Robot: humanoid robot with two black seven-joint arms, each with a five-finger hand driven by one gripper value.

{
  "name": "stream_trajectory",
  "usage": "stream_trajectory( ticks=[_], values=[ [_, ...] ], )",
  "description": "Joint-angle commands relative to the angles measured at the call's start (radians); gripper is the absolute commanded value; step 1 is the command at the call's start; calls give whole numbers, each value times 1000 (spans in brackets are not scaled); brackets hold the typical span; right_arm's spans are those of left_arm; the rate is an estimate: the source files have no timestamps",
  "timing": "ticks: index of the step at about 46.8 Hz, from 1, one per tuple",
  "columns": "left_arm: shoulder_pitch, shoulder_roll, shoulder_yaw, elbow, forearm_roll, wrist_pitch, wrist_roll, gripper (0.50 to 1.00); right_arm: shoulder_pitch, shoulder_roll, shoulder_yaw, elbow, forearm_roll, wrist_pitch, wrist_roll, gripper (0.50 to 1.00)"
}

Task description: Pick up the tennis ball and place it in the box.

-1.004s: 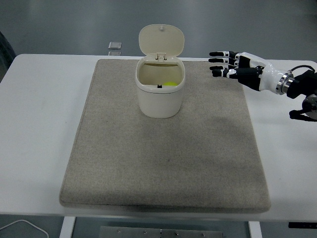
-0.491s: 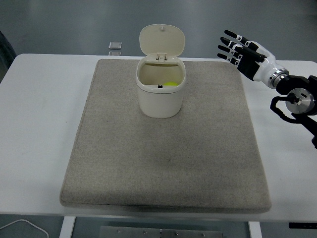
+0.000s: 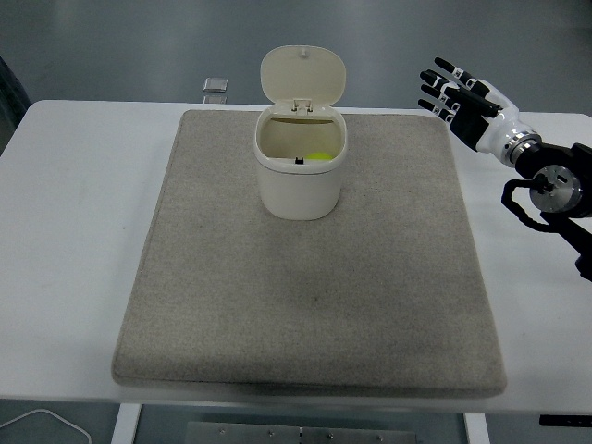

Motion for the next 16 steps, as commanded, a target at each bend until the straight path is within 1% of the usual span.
stream_trajectory(
  ticks=[1, 16],
  values=[
    [0, 0, 0, 0, 0, 0, 0, 992, 0, 0, 0, 0, 0, 0, 0, 932],
    [0, 0, 0, 0, 0, 0, -1, 992, 0, 0, 7, 2, 0, 0, 5, 932]
  ],
)
